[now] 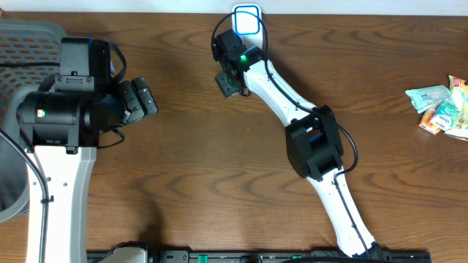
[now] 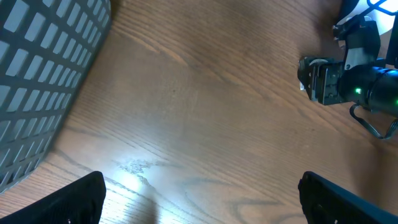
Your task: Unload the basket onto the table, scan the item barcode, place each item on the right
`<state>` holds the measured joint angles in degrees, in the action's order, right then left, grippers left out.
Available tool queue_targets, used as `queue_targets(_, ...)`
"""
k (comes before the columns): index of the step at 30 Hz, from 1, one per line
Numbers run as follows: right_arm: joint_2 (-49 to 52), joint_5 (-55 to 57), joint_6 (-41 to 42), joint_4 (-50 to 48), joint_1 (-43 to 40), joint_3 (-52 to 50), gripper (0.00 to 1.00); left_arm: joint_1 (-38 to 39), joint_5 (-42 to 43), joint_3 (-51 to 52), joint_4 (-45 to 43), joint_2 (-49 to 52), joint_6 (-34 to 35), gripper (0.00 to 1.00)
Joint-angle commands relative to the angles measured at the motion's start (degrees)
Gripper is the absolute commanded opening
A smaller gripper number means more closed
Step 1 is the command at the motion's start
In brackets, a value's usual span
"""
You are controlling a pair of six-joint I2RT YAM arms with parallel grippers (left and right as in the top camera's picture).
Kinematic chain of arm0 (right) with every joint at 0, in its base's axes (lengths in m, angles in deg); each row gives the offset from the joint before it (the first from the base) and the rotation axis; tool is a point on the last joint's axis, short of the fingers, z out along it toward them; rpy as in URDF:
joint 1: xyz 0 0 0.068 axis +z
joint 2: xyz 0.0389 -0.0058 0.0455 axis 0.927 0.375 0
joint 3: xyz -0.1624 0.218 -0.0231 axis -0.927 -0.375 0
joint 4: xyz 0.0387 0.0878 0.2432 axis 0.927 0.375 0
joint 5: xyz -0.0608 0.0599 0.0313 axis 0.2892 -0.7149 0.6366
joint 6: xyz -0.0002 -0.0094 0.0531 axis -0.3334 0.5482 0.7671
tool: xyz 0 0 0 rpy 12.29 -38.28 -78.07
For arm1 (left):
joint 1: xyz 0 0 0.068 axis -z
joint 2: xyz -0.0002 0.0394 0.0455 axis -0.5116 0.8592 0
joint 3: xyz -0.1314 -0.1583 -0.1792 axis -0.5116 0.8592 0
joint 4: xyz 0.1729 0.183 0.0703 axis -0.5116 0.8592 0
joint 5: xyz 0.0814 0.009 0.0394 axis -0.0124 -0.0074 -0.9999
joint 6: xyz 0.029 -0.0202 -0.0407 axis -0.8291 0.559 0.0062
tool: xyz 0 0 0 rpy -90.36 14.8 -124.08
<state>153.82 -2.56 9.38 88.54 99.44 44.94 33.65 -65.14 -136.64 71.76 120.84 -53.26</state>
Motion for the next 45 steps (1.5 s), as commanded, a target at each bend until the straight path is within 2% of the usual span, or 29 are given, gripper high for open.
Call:
queue_targets(1,1.33,0.98,0.24,0.61,0.24,-0.04,0.56,-0.17,-0.72,-0.13,0.2,-0.26,0.68,0.98)
queue_targets(9,-1.38,1.01,0.92,-1.07,0.04,-0.02,0.57,-0.2,-0.72,-0.13,0.2,-0.26,0.68,0.98)
queue_targets(18,-6.8,0.98,3.1,-9.94,-2.4,0.02,0.57,-0.17,-0.72,-0.13,0.22,-0.26,0.68,0.98)
queue_targets(26,-10.03,0.96,3.26,-20.37,-6.29,0.02,0.56,-0.2,-0.72,-0.13,0.2,-0.26,0.68,0.97)
queue_targets(45,-6.82,1.01,0.57,-47.36,-8.55,-0.02,0.55,-0.17,-0.72,-0.13,0.2,-0.26,0.68,0.98)
